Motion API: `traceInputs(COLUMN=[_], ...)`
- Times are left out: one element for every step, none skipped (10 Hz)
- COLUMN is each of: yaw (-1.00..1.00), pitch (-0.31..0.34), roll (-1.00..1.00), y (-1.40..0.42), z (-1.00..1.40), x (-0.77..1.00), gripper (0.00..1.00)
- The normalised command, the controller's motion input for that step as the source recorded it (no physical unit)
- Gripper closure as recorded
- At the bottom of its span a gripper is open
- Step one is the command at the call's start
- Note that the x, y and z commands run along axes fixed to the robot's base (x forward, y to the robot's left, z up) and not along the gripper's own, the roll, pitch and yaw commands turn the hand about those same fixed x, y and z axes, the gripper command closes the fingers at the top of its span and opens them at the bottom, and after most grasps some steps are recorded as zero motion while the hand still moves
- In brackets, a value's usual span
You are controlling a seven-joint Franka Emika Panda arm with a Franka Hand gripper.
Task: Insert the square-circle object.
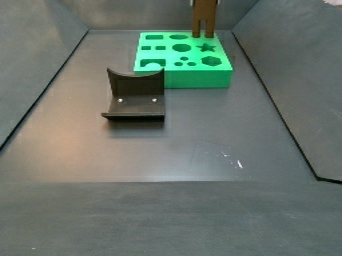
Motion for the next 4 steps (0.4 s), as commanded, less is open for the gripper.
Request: traceInputs(yaw=[0.04, 0.05, 0.04, 0.00], pitch=[-0.211, -0.199, -0.163, 0.003], roll=[0.06, 0.05, 0.00, 0.00], y=[0.00, 0.00, -0.01, 0.00], z=[-0.50, -0.48, -0.23, 0.00], x=[-0.20, -0.17, -0.13, 0.00], gripper=[1.00, 1.00, 1.00, 1.00])
